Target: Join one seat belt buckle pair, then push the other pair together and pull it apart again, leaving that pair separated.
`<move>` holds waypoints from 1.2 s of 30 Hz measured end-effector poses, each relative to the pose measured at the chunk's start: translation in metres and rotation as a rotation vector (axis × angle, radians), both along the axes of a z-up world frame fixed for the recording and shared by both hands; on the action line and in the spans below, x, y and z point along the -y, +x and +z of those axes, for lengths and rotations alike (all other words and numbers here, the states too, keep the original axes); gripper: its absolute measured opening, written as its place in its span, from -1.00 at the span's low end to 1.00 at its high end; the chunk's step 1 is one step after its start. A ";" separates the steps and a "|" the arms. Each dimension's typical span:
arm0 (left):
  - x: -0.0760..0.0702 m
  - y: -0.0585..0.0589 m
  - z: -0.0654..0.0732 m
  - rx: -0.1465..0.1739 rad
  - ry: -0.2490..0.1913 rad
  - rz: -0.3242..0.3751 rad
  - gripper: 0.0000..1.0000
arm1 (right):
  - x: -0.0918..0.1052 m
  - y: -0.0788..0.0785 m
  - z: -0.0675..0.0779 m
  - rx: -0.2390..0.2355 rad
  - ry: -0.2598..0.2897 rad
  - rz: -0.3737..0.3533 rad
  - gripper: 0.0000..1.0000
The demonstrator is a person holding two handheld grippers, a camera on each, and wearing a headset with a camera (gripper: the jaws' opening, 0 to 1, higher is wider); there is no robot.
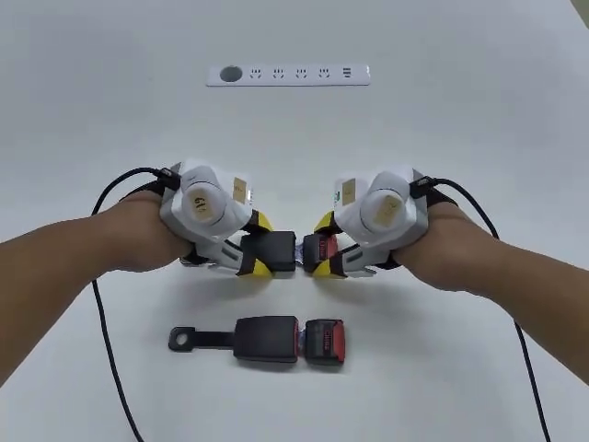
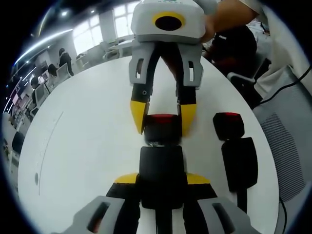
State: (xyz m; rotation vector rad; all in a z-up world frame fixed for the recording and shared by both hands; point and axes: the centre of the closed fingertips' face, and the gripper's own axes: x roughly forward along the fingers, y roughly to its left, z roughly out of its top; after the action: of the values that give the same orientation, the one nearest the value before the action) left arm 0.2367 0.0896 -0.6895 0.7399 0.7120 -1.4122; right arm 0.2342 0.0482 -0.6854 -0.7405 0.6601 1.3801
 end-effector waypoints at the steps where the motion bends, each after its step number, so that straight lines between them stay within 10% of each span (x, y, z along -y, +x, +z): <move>1: 0.000 0.000 0.000 -0.001 0.001 0.001 -0.34 | 0.000 0.000 0.000 0.000 -0.001 0.000 -0.41; 36: 0.001 0.000 0.000 -0.029 0.018 0.009 -0.31 | 0.044 -0.004 -0.002 0.005 0.017 -0.044 -0.36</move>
State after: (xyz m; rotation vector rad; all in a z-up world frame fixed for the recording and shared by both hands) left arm 0.2364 0.0889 -0.6895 0.7304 0.7507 -1.4120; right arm 0.2305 0.0037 -0.6875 -0.7115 0.6561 1.3420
